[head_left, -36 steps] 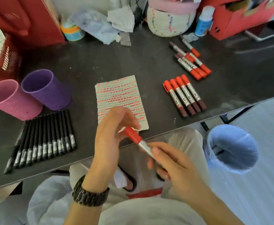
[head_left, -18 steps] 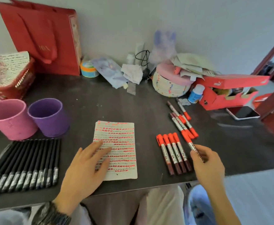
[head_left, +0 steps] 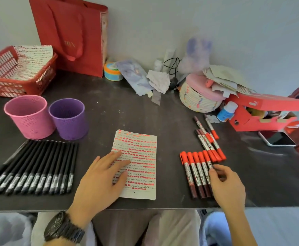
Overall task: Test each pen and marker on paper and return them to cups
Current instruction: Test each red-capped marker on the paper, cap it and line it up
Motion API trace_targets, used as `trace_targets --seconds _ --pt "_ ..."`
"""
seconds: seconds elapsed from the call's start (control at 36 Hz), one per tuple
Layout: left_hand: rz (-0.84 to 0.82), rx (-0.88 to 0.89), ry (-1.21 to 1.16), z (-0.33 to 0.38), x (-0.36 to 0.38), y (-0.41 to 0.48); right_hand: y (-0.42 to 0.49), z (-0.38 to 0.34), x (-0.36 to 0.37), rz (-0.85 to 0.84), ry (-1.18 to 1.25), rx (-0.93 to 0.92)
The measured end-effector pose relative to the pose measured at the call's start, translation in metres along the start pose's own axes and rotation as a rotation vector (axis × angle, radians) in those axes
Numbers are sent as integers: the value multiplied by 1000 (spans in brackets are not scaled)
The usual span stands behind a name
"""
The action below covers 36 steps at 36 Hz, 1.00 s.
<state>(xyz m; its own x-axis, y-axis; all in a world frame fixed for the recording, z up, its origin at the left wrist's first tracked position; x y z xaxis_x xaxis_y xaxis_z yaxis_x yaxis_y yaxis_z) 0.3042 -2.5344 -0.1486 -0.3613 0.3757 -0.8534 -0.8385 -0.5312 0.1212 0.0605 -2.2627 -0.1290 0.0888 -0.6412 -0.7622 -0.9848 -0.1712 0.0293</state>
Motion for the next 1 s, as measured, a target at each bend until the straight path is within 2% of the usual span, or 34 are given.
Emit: trace_targets --seconds 0.33,0.5,0.69,0.86,1.0 --pt "16 1 -2 -1 1 1 -1 1 -4 -4 16 -11" --pt "12 -8 -20 0 0 2 16 -16 -16 32 -50 -83" --pt "35 0 -53 1 -3 1 63 -56 -17 -9 -322 -249" --pt "36 -4 -46 -1 -2 1 97 -77 4 -179 -717 -243" --pt "31 -8 -49 0 -2 0 105 -80 13 -194 -853 -238"
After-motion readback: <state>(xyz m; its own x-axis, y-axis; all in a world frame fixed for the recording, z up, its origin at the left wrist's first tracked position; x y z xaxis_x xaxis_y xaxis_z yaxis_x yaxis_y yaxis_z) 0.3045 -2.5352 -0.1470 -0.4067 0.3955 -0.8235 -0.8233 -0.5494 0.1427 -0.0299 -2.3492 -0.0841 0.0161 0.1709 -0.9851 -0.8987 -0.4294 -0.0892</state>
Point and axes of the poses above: each hand's wrist, its own y-axis towards the middle knuckle, its own x-axis out of the palm, z = x × y, the point moved 4 cm from there along y, towards the middle knuckle, and after that the axes turned 2 degrees about -z, right-handed, at the moved point
